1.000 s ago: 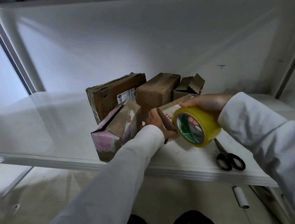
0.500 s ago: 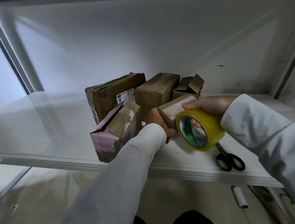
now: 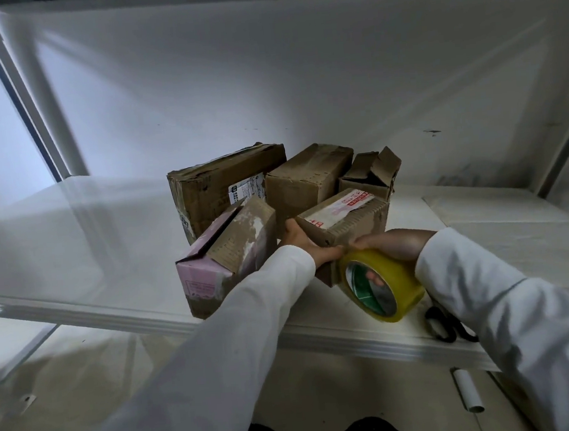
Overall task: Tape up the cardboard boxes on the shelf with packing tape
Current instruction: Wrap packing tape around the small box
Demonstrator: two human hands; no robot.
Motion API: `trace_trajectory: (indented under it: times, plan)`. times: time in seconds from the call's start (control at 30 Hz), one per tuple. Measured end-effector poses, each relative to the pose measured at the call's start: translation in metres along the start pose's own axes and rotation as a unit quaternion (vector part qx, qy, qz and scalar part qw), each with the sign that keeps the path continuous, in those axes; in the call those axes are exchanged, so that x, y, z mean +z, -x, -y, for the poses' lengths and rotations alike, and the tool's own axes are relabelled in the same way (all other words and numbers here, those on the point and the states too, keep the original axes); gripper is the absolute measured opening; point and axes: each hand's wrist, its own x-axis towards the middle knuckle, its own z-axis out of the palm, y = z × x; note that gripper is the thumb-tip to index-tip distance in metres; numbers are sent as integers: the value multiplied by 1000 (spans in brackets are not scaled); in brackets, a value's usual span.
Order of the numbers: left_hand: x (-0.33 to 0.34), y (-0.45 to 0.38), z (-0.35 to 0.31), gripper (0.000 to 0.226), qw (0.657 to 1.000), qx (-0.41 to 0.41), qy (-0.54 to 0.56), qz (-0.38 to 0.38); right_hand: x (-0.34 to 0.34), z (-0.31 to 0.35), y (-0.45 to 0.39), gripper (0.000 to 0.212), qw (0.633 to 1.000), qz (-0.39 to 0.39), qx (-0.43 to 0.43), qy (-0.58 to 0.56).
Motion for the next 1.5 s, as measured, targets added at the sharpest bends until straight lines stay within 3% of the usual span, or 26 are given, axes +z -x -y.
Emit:
trace_trajectory:
  times: [0.1, 0.2, 0.3, 0.37, 0.47, 0.6, 0.7, 0.77, 0.83, 0.97, 1.07, 1.17, 1.27, 1.37, 1.43, 1.5]
  plan:
    - [2, -3, -1, 116, 996, -30, 85, -9, -15, 15, 12, 29, 997, 11, -78, 14]
    - [13, -2, 2, 114, 962, -102, 255, -5, -30, 31, 19, 38, 988, 24, -150, 29]
    - [13, 4, 2, 105, 956, -129, 261, 42, -33, 35, 14, 40, 990, 6, -140, 30]
    - [2, 6, 2, 84, 969, -121, 204, 74, -34, 34, 9, 38, 990, 22, -137, 4]
    - [-21, 9, -9, 16, 988, -76, 111, 79, -35, 31, 3, 29, 991, 22, -134, -18]
    - [-32, 9, -36, 36, 998, -13, 55, -8, -31, 35, 2, 29, 991, 28, -123, -38]
    - [-20, -2, -46, 68, 999, -23, -7, 46, -30, 34, 1, 31, 990, 38, -129, -48]
    - [-14, -6, -50, 77, 996, -42, -25, 74, -31, 28, 2, 41, 987, 38, -146, -48]
    - [-12, -10, -53, 68, 995, -50, -37, 80, -34, 20, 2, 47, 981, 13, -188, -54]
    - [-15, -10, -44, 43, 994, -66, -34, 83, -37, 12, -4, 36, 955, -77, -278, -71]
    - [-13, -8, -22, 40, 990, -114, -25, 76, -29, 15, -17, 42, 944, -124, -295, -79]
    - [-11, -7, -12, 37, 992, -105, -34, 60, -16, 17, -31, 45, 938, -157, -293, -103]
    - [-9, -7, -17, 37, 991, -77, -91, 62, -17, 19, -34, 61, 940, -171, -268, -120]
    - [-6, -13, -18, 40, 992, -64, -83, 65, -22, 24, -29, 93, 959, -160, -221, -78]
    - [-6, -13, -15, 46, 995, -34, -63, 73, -26, 30, -22, 81, 969, -141, -198, -52]
    - [-6, -15, -12, 60, 997, -43, -17, 59, -38, 33, -14, 43, 975, -128, -181, -33]
